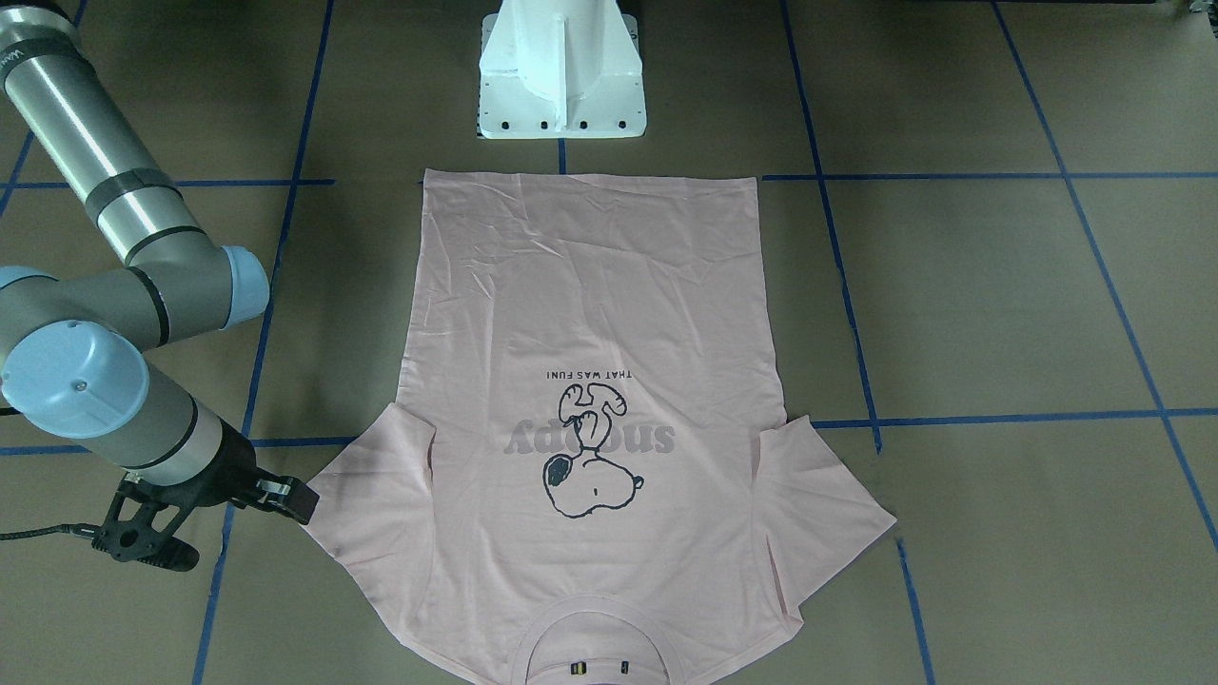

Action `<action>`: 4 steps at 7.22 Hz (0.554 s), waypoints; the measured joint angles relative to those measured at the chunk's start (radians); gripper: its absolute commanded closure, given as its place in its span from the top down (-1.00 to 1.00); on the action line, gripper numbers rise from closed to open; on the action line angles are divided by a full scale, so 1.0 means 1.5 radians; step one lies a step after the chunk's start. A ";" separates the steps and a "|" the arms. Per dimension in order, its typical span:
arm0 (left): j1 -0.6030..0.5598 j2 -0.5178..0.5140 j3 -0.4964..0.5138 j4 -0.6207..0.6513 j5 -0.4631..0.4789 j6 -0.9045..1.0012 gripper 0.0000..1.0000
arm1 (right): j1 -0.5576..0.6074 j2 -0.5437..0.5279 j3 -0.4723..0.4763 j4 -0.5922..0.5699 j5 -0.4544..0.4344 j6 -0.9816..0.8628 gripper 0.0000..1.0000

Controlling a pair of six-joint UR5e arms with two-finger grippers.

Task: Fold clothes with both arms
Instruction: 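Reach the right gripper to the sleeve on its side and grasp it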

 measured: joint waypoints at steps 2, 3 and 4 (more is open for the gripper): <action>-0.001 0.000 0.000 0.000 -0.008 0.000 1.00 | -0.009 0.000 -0.011 0.000 -0.012 0.003 0.23; 0.000 0.000 -0.001 0.000 -0.010 0.000 1.00 | -0.010 0.000 -0.017 0.000 -0.013 0.003 -0.08; -0.001 0.001 -0.001 0.000 -0.012 0.000 1.00 | -0.011 0.000 -0.019 0.000 -0.013 0.003 -0.73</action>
